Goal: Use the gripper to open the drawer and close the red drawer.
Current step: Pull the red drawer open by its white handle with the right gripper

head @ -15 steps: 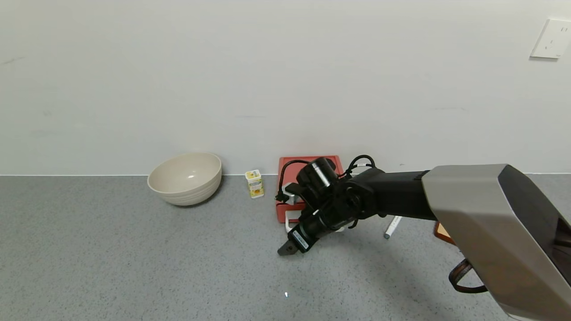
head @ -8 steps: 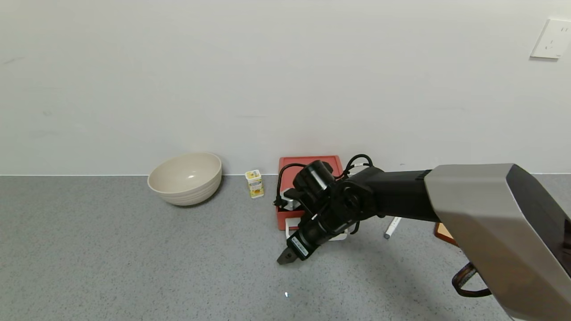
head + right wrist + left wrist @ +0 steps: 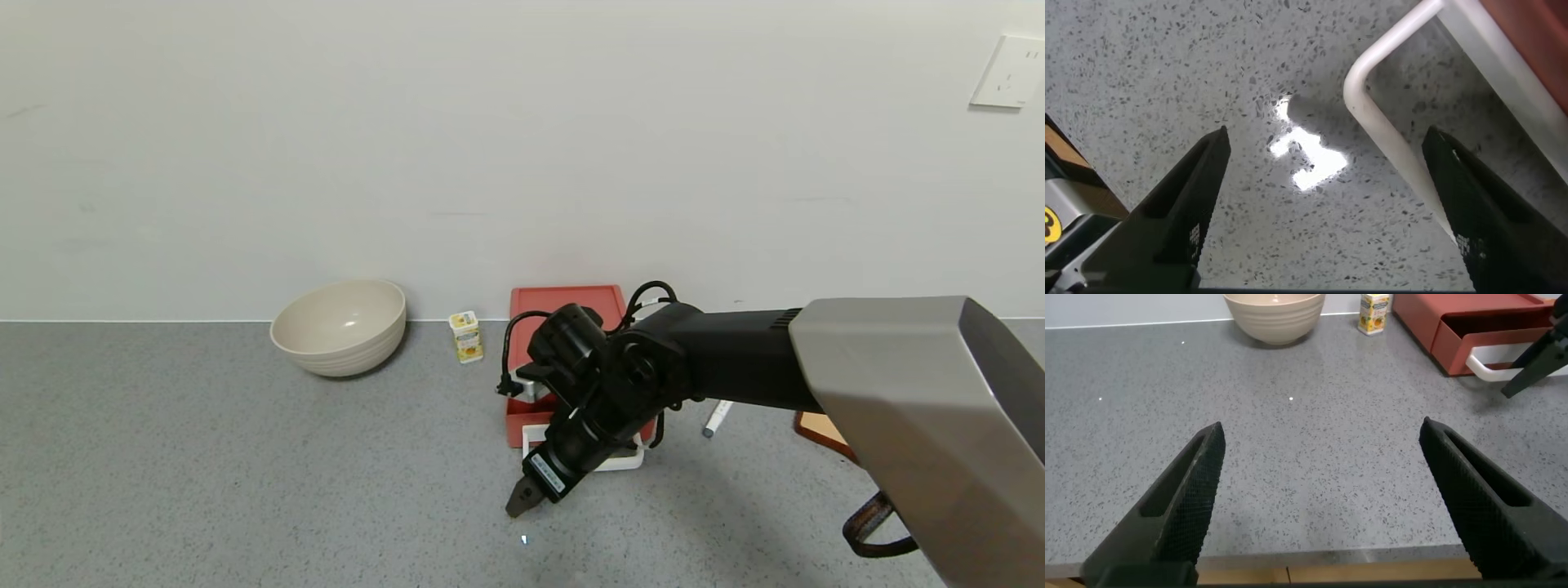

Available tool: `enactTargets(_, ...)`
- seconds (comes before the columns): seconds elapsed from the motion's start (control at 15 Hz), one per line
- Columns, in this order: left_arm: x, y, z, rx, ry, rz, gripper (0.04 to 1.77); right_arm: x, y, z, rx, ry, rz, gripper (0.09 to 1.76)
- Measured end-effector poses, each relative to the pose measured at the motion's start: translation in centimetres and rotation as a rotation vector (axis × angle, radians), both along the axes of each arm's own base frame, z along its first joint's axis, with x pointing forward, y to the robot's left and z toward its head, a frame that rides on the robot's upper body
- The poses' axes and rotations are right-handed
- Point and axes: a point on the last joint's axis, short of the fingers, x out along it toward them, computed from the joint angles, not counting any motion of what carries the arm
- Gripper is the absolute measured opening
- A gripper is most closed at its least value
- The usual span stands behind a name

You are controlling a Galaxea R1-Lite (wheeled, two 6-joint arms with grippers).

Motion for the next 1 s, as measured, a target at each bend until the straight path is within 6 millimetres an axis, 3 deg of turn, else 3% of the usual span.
enactTargets(1.0, 0.0, 0.0, 0.0, 0.000, 0.000, 0.000, 1.72, -4.5, 0.5, -0.2, -0.057, 0.119, -0.029, 1.71)
